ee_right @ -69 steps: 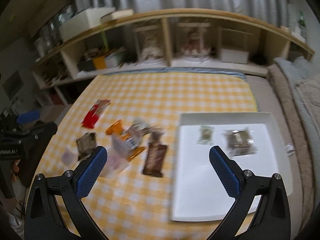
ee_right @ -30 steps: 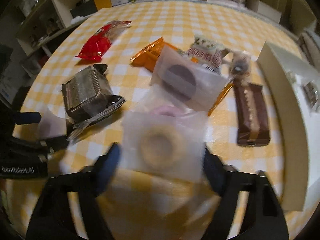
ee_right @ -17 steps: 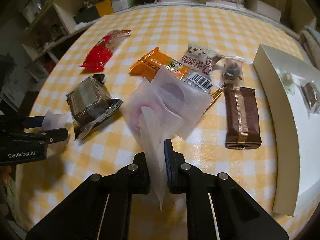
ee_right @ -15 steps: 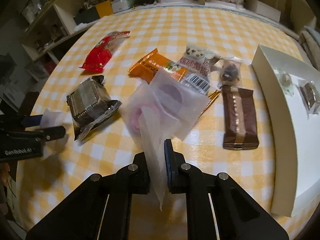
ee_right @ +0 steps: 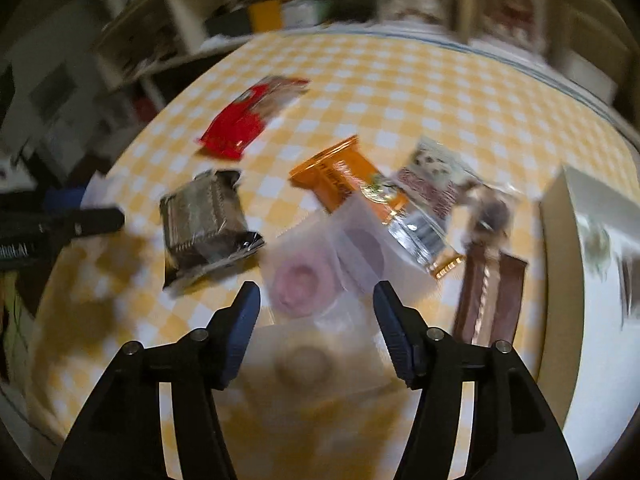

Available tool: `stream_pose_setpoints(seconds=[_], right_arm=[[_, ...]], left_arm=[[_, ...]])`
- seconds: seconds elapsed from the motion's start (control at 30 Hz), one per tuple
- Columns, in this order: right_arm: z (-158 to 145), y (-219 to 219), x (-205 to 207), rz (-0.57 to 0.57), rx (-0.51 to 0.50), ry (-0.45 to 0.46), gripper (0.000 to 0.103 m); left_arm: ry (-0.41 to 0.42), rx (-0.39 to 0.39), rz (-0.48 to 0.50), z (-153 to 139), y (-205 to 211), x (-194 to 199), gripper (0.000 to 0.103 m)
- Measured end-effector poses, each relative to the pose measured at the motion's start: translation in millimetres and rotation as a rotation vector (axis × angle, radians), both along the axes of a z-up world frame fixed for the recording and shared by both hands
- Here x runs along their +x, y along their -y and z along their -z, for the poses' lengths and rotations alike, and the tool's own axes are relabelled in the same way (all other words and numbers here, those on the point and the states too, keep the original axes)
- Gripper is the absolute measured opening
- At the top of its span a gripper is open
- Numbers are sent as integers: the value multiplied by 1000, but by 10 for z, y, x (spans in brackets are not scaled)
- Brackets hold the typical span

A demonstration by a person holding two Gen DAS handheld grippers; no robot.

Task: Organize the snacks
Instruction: 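Grasp the purple-ring cookie pouch with the left tool while the right grasps the beige-ring cookie pouch, then carry both cookie pouches over the white tray and open both tools to release them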

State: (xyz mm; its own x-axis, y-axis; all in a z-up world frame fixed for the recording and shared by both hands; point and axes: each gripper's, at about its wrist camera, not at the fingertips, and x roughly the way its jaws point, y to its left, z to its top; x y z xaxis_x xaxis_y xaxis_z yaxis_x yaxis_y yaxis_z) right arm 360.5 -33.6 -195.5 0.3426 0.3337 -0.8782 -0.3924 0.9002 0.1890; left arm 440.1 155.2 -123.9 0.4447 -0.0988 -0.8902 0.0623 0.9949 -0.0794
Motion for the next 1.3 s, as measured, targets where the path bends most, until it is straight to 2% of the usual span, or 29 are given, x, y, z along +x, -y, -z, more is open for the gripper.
stream_pose_setpoints(seconds=[0.07, 0.2, 0.27, 0.33, 0.4, 0.5, 0.57, 0.67, 0.8, 0.93, 1.07, 1.2, 1.3], right_arm=[[29, 35, 27, -55, 32, -41, 61], [105, 231, -20, -34, 69, -138, 63], [150, 305, -101, -7, 68, -167, 73], [209, 336, -188, 7, 75, -194, 78], [263, 349, -252, 41, 106, -229, 79], [276, 363, -358, 136, 236, -275, 80], [267, 342, -385, 199, 290, -285, 80], [279, 289, -366, 303, 333, -285, 80], [363, 361, -259, 528, 399, -326, 80], [376, 350, -171, 638, 368, -349, 74], [329, 238, -101, 610, 220, -328, 50], [270, 278, -75, 560, 235, -331, 45], [70, 405, -121, 511, 230, -264, 45]], left_arm=[[5, -12, -2, -49, -26, -33, 63], [-1, -11, -15, -115, -15, -74, 63], [-2, -16, -10, -118, 11, -77, 63], [-2, -14, -6, -120, 33, -77, 63], [-2, -14, -8, -130, 49, -85, 63], [5, -26, -19, -159, 38, -98, 63], [10, -40, -30, -180, 16, -108, 63], [17, -49, -44, -198, -10, -134, 63], [20, -66, -60, -206, -50, -154, 63], [22, -84, -68, -213, -72, -160, 63], [32, -99, -64, -251, -46, -194, 63], [57, -105, -58, -339, 11, -235, 63], [84, -117, -51, -444, 78, -282, 63]])
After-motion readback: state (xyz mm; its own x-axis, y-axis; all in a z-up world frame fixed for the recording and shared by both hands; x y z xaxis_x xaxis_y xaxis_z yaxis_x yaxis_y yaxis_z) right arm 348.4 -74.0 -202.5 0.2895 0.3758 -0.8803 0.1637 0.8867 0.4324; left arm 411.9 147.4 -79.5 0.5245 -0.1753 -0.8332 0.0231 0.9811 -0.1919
